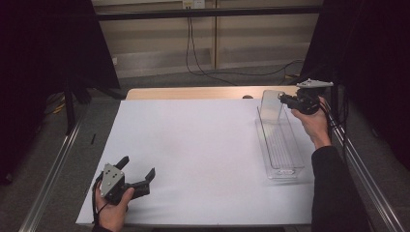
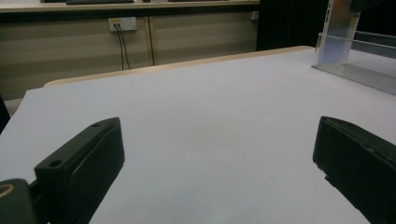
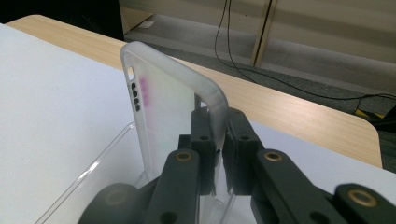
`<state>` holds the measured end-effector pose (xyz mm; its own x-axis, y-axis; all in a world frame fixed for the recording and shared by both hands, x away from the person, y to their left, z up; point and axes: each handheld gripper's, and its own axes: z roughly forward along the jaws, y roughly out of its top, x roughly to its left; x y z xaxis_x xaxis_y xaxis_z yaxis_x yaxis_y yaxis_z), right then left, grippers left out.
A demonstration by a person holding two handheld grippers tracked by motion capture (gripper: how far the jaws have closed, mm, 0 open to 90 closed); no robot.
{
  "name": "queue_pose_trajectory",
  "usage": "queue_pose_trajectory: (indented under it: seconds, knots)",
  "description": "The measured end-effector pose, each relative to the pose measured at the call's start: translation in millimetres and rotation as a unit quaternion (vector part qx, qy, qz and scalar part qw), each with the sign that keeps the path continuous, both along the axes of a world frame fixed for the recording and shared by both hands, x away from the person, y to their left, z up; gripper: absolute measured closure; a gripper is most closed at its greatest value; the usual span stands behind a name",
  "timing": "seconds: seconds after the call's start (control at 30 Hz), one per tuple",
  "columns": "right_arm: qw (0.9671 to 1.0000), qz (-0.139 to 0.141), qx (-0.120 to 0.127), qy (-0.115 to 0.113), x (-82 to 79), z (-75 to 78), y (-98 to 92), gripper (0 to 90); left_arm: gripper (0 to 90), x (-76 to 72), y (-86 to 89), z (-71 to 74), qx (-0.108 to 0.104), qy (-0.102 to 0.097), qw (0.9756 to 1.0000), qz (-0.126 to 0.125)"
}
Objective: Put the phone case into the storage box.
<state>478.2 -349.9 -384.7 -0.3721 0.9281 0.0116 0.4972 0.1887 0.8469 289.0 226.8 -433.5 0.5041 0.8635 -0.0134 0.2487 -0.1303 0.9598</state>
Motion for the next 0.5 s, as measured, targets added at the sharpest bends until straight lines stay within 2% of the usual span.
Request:
queue_pose_trajectory:
  seconds: [0.5]
  knots:
    - [0.9999, -0.003, -0.006, 0.01, 8.4, 0.9, -1.0, 82.8, 2.1, 0.1, 0.0, -0.2, 0.002, -0.001, 1.0, 0.001]
